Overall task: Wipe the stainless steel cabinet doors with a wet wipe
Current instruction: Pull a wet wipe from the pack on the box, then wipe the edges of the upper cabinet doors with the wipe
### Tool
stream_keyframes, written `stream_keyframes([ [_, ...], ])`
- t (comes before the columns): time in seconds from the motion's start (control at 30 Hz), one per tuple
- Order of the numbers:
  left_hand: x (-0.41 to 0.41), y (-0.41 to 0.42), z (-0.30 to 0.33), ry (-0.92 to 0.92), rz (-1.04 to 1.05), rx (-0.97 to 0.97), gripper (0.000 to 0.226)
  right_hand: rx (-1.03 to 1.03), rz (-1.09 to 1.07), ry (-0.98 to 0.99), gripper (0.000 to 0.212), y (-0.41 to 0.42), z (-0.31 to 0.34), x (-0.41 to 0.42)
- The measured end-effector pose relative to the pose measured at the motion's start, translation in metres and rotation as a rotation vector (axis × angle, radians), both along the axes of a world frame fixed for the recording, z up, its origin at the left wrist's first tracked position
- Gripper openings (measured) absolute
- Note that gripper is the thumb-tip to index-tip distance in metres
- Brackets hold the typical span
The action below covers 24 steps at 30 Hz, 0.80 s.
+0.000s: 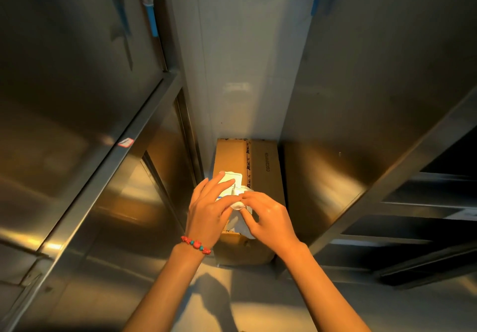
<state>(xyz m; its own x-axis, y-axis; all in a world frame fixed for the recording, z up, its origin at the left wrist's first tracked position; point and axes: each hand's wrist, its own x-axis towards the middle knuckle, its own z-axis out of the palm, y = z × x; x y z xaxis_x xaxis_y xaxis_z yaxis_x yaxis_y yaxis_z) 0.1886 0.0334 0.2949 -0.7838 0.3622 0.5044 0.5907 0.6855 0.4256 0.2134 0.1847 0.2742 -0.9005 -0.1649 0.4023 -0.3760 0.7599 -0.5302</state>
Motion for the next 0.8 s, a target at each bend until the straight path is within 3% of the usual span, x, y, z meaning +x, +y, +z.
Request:
stream_keyframes([
  [0.17,0.005,-0.003,-0.004,-0.026,-0.016,-0.036,0.018,0.034,-0.043,0.072,0.017,0.002,0.006,0.016],
  [0.43,0.023,-0.008,-0.013,-0.257,-0.108,-0.084,0.032,0.074,-0.21,0.101,0.02,0.006,0.011,0.059],
  [0.8,0.051,0.023,-0.016,-0.272,-0.327,-0.143,0.033,0.088,-0.367,0.135,0.018,0.029,0.019,0.141],
])
